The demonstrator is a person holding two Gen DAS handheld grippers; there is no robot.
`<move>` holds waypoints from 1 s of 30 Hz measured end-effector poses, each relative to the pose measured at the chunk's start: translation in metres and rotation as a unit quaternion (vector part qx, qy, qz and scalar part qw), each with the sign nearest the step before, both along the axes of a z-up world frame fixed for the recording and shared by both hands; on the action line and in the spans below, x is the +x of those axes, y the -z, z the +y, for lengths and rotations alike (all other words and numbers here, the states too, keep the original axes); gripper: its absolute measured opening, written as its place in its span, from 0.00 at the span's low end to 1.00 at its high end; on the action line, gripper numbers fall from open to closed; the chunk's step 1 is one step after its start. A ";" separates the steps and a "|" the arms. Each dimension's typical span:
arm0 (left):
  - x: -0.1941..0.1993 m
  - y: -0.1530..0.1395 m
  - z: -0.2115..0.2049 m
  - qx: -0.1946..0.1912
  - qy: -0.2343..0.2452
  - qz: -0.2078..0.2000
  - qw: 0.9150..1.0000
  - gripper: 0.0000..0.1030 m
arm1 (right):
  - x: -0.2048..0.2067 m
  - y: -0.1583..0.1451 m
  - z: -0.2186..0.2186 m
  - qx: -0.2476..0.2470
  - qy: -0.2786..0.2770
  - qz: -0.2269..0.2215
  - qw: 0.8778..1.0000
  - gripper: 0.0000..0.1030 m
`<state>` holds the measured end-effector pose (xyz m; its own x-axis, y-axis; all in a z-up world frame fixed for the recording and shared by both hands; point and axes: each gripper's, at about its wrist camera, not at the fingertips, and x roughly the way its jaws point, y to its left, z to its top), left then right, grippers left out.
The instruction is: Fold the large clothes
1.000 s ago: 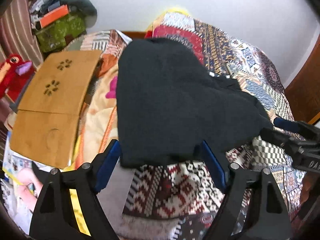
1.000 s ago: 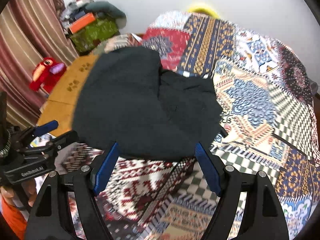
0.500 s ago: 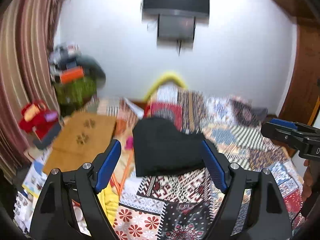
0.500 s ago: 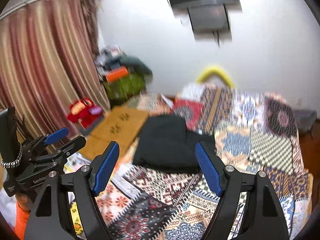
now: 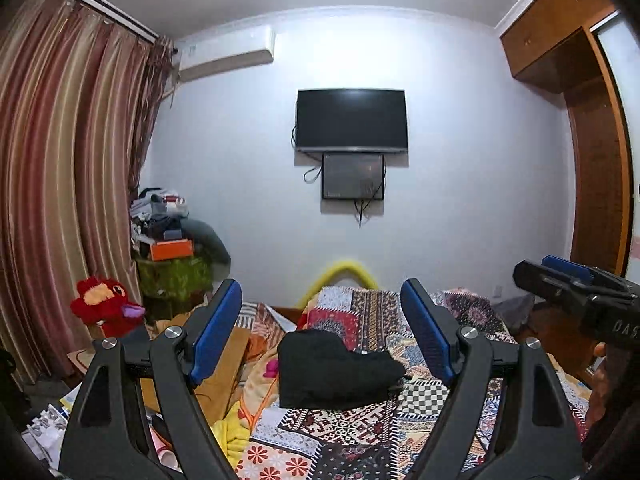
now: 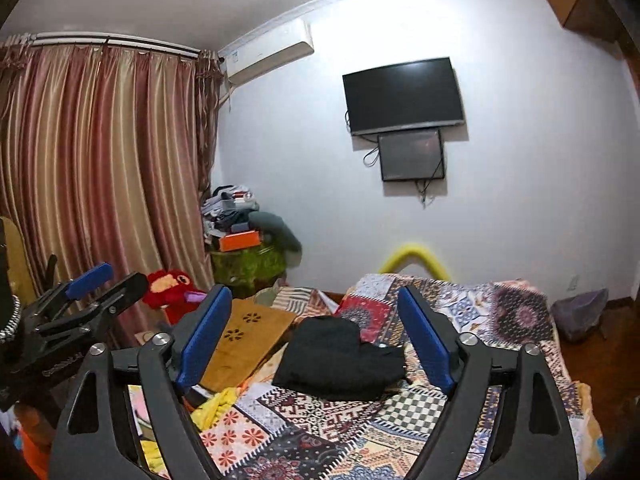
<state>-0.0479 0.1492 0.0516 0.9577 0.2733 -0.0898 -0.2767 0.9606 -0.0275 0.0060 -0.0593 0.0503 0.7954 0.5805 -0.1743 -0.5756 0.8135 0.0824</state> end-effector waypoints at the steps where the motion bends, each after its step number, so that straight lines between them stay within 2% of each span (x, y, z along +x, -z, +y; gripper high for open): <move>1: -0.003 0.001 -0.002 -0.004 0.002 -0.002 1.000 0.83 | -0.001 0.001 0.000 -0.005 0.009 -0.002 1.000 0.93; 2: -0.005 0.003 -0.004 -0.008 0.005 -0.003 1.000 0.88 | -0.001 0.002 0.003 -0.014 0.024 -0.002 1.000 1.00; 5: -0.007 0.008 -0.008 -0.014 -0.002 -0.002 1.000 0.99 | 0.001 0.007 0.003 -0.022 0.036 -0.006 0.999 1.00; 6: -0.006 0.010 -0.008 -0.015 -0.006 0.000 1.000 0.99 | 0.002 0.007 0.003 -0.022 0.036 -0.001 0.999 1.00; 17: 0.003 0.028 -0.009 -0.020 -0.011 0.031 0.999 0.99 | 0.003 0.008 -0.001 -0.017 0.043 0.011 0.999 1.00; 30: 0.001 0.028 -0.012 -0.019 -0.011 0.031 0.999 1.00 | -0.006 0.010 -0.003 -0.030 0.046 0.010 0.998 1.00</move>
<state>-0.0466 0.1367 0.0233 0.9438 0.2895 -0.1593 -0.3001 0.9528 -0.0466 0.0001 -0.0623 0.0402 0.8412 0.4928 -0.2225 -0.4966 0.8669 0.0428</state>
